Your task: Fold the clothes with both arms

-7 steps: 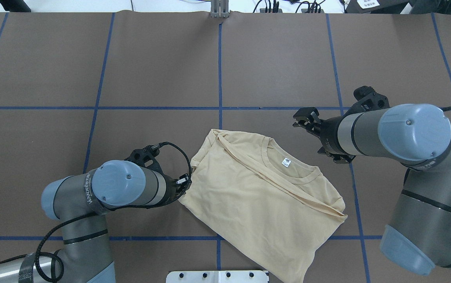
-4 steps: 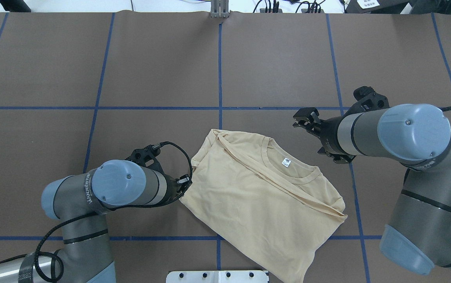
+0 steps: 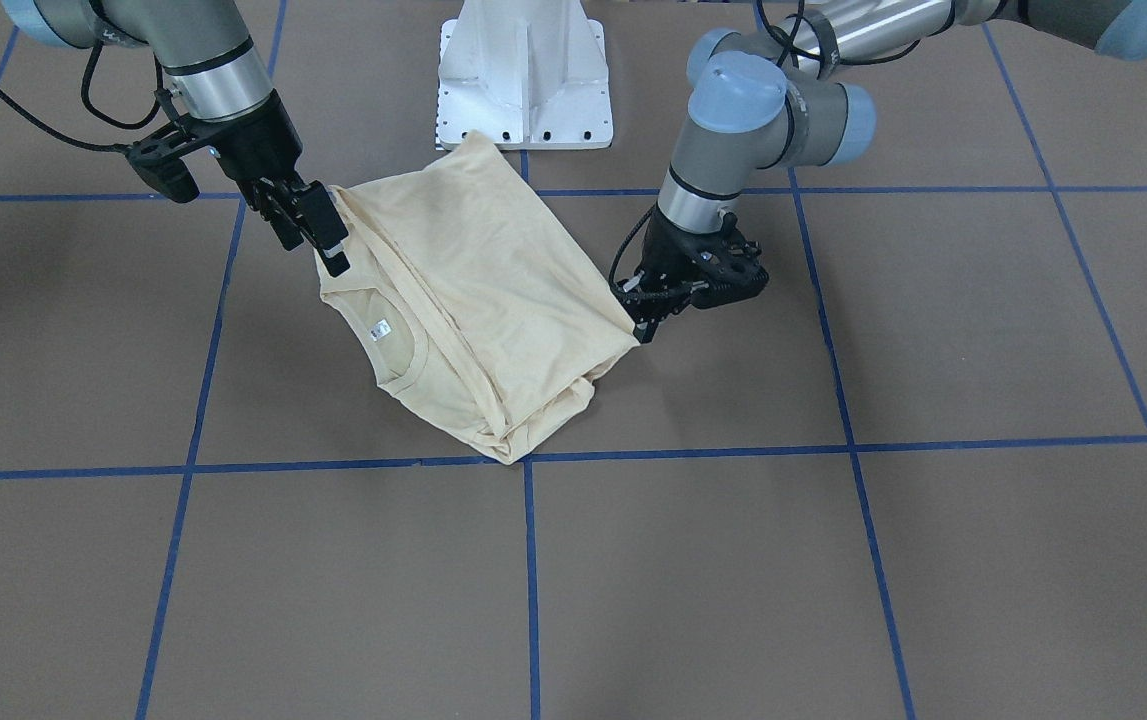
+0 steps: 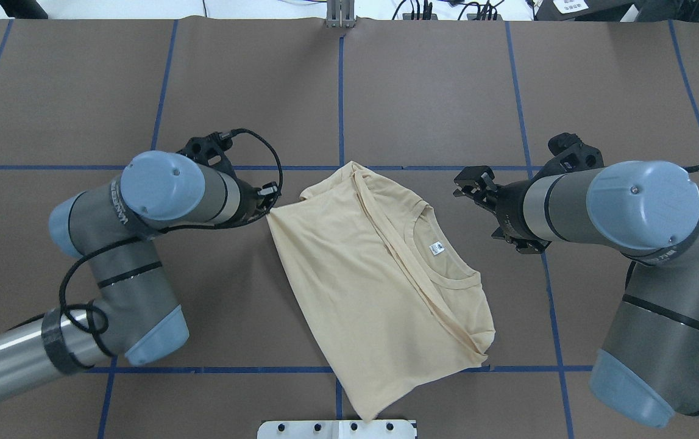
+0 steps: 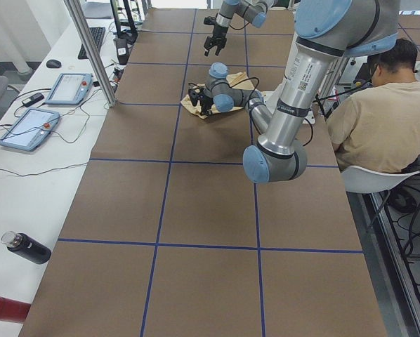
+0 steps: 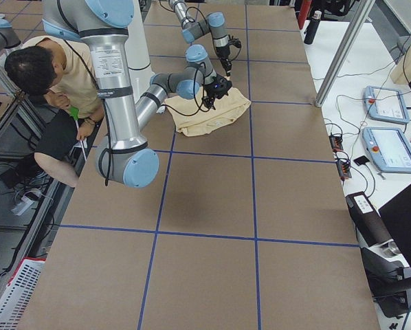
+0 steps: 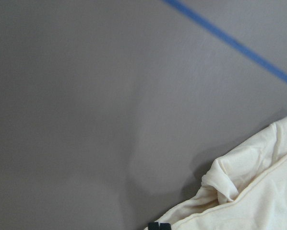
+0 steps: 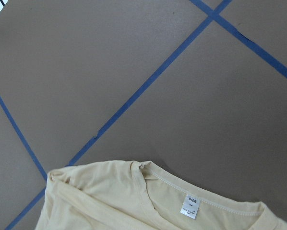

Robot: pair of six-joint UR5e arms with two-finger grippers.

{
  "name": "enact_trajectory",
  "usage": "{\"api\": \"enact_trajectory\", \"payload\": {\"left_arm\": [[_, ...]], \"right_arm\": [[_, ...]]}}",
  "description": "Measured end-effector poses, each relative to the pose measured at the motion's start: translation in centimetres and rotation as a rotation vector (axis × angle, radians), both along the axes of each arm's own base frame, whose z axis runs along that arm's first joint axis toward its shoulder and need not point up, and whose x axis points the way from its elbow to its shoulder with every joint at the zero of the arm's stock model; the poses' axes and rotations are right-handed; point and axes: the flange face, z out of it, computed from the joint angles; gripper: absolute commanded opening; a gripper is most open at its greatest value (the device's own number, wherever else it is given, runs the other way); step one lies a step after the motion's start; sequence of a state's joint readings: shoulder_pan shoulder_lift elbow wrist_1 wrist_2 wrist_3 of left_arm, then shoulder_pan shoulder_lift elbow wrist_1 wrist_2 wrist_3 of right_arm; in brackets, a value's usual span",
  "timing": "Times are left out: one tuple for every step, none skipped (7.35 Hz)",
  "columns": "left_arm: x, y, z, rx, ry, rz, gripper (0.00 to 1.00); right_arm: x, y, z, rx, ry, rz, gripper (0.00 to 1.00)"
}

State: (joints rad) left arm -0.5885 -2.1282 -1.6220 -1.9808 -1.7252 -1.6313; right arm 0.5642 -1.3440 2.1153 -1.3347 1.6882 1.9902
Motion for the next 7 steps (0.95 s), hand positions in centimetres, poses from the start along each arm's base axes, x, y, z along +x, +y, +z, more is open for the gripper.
{"api": "enact_trajectory", "payload": {"left_arm": [[-0.2,-5.9,0.0,0.041,-0.004,-0.048,0.13],[-0.4,-11.2,0.0,0.08,-0.011,-0.086,0.48],[-0.8,-14.7,-0.1,0.108,-0.021,-0.104,0.49],[-1.3,-16.0,-0.6,0.13,-0.021,-0.109,0.49],[-2.4,-15.7,-1.5,0.142,0.0,-0.099,0.49],[-4.5,-13.9,-2.1,0.144,0.029,-0.07,0.48],[-7.3,-11.3,-1.9,0.141,0.048,-0.044,0.48]], "right_arm": [[-0.1,0.0,-0.1,-0.001,-0.002,0.002,1.0],[-0.8,-0.4,-0.5,0.0,-0.007,0.004,1.0],[-2.2,-0.8,-1.2,0.003,-0.012,-0.001,1.0],[-4.1,-0.4,-2.1,0.01,-0.018,-0.02,1.0],[-6.4,1.1,-2.7,0.022,-0.021,-0.049,1.0],[-9.1,3.4,-2.7,0.038,-0.007,-0.08,1.0],[-12.0,6.0,-1.8,0.052,0.023,-0.109,1.0]]}}
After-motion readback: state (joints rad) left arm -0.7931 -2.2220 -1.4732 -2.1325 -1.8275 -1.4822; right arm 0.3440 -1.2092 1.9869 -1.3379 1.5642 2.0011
